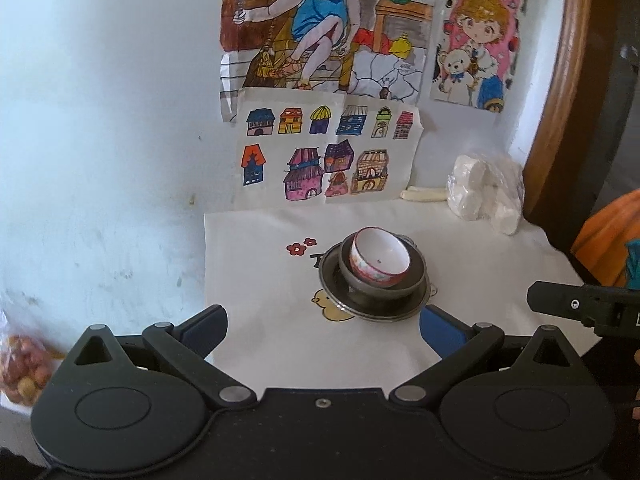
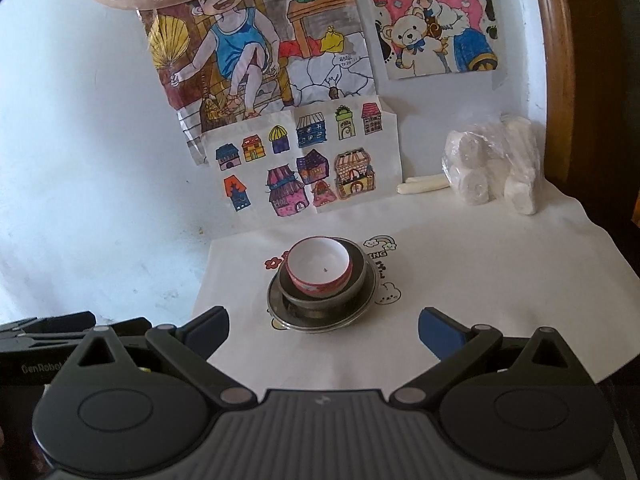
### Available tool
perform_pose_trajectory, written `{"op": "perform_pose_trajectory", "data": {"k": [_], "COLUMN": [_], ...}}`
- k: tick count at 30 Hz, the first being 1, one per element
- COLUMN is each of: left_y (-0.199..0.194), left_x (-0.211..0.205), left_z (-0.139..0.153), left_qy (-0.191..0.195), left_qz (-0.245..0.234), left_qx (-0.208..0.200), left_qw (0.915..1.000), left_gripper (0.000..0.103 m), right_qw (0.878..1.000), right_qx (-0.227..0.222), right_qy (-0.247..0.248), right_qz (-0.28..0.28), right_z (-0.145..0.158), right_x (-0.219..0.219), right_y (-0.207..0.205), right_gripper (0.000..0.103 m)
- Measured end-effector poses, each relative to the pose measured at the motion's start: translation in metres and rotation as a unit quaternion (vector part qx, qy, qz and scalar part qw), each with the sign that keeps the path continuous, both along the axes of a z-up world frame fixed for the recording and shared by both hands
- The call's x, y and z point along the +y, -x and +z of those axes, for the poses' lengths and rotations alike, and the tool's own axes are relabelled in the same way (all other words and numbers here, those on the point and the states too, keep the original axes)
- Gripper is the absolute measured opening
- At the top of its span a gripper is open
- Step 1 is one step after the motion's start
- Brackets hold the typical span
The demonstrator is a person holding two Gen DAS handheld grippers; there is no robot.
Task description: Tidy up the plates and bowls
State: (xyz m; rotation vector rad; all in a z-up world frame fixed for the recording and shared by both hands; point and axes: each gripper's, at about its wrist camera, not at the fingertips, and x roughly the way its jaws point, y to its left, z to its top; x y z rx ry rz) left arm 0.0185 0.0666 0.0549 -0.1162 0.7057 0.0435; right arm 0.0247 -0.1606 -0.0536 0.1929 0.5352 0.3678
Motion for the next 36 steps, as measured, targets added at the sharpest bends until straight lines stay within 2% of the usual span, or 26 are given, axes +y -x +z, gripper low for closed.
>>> {"op": "perform_pose_trajectory", "data": {"k": [3,13,36], "left_y": [0.007,0.03,0.043], "left_x": [0.005,0.018,0.02], "left_z": [-0.001,-0.004,-0.003], "left_qy": [-0.014,-0.007,-0.003], "left_qz": [-0.006,-0.023,-0.032], "left_qx": [-0.003,-0.007,-0.006], "left_qw": [0.9999,0.9997,0.9995], "left_gripper": [0.102,0.102,0.102], "right_qw": [1.0,0.999,0.999], "right_qx": [-0.001,-0.008,-0.001], "right_qy": [0.004,0.013,0.017], "right_qz": [-0.013,-0.033,-0.037], "right_z": [-0.005,-0.007,-0.008], "right_x": [0.008,0.02,0.02], "right_y": [0.013,0.046,0.06], "right_gripper": [0.103,0.103,0.103]}}
